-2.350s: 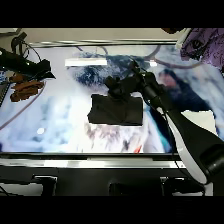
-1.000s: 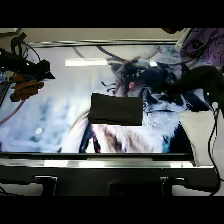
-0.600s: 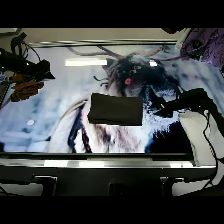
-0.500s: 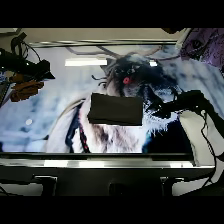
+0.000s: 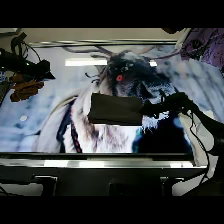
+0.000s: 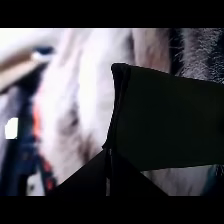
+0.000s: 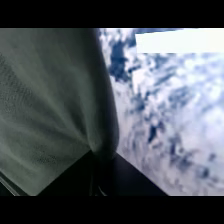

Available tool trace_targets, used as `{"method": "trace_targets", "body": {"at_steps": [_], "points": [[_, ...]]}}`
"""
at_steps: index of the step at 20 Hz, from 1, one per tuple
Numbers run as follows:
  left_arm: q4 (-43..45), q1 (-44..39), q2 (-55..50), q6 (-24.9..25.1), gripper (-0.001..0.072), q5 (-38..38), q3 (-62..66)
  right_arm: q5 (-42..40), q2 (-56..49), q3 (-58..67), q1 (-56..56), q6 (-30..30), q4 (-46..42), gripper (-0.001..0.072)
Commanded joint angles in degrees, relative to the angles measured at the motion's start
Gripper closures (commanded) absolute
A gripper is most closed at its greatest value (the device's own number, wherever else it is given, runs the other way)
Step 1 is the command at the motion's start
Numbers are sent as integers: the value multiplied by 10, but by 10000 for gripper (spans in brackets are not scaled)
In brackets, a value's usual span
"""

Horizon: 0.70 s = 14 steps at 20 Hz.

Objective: Fold the clothes and pants, and hang the long-sleeved shirts on hangers.

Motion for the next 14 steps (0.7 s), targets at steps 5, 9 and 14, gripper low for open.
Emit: {"method": "trace_targets", "body": {"at_steps": [5, 9, 14], "points": [[0, 0, 0, 0, 689, 0, 0, 7, 49, 99, -24, 38, -14, 680], [0, 0, 0, 0, 689, 0, 0, 12, 56, 216, -84, 134, -67, 680], [0, 0, 0, 0, 689, 0, 0, 9, 58, 301, -146, 193, -117, 680]]}}
